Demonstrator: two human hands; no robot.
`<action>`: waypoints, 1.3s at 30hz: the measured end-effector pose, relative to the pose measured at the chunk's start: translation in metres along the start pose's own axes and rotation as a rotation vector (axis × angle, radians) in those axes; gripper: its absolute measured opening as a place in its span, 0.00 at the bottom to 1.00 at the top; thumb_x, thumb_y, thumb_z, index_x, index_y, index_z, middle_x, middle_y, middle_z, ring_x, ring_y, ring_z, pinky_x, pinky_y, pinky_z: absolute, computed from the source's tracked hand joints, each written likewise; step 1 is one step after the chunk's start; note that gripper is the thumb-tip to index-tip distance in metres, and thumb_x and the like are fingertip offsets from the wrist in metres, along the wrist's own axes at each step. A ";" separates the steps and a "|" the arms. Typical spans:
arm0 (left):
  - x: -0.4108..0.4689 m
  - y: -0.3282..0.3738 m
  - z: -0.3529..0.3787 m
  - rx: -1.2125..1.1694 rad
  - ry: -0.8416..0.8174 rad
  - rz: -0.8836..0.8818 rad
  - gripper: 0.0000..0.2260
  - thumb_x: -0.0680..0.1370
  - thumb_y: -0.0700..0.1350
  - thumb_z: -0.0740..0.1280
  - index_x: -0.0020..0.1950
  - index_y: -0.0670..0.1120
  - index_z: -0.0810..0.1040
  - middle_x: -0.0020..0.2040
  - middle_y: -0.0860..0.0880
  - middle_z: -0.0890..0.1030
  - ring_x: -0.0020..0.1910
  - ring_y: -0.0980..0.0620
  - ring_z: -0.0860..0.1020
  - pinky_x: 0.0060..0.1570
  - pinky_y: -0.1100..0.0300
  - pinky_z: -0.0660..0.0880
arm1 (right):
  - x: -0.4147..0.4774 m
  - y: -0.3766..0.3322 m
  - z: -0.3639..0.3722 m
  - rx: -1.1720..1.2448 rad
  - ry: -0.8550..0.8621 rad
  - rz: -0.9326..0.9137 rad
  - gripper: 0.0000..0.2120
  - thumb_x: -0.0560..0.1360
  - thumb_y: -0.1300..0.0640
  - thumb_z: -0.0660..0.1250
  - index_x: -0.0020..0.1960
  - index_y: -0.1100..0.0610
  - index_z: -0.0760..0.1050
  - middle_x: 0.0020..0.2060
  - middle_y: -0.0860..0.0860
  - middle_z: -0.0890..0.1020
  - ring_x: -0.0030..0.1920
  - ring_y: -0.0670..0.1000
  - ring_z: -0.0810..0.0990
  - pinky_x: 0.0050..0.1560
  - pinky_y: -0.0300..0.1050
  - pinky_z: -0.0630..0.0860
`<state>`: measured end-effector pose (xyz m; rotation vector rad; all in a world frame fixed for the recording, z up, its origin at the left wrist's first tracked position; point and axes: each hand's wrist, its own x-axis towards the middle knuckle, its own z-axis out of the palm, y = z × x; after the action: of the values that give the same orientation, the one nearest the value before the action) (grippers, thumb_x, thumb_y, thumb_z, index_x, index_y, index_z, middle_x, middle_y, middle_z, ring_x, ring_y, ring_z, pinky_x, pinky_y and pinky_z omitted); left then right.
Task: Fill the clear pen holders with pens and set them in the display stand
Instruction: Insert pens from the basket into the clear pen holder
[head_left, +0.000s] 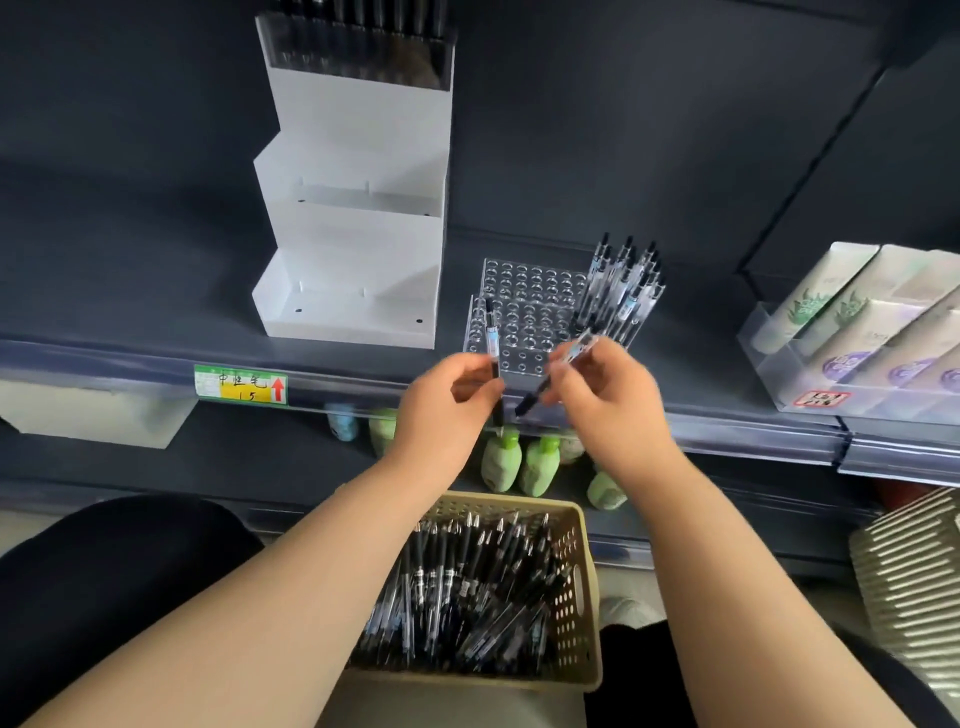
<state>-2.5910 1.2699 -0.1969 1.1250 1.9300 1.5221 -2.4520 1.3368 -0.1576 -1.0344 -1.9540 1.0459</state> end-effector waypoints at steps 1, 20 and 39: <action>0.007 0.005 0.003 -0.025 0.008 0.013 0.09 0.74 0.45 0.70 0.53 0.54 0.78 0.44 0.63 0.79 0.43 0.71 0.76 0.40 0.80 0.69 | 0.008 -0.008 -0.007 -0.027 0.026 -0.035 0.06 0.75 0.55 0.64 0.44 0.58 0.74 0.36 0.55 0.82 0.40 0.58 0.81 0.44 0.60 0.77; 0.084 0.035 0.036 -0.115 -0.056 0.151 0.11 0.73 0.43 0.71 0.44 0.59 0.75 0.40 0.61 0.79 0.39 0.70 0.76 0.40 0.78 0.70 | 0.098 -0.023 -0.062 -0.499 0.183 -0.260 0.06 0.72 0.50 0.69 0.41 0.47 0.72 0.31 0.38 0.73 0.36 0.46 0.74 0.40 0.40 0.68; 0.076 0.040 0.041 -0.186 -0.072 0.160 0.11 0.72 0.42 0.72 0.44 0.58 0.77 0.38 0.62 0.81 0.40 0.65 0.79 0.43 0.73 0.73 | 0.103 -0.014 -0.052 -0.626 0.118 -0.248 0.10 0.71 0.56 0.68 0.52 0.53 0.75 0.39 0.47 0.81 0.45 0.55 0.77 0.48 0.53 0.75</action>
<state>-2.5907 1.3582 -0.1604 1.2573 1.6470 1.6815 -2.4596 1.4388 -0.1029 -1.0965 -2.2915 0.2240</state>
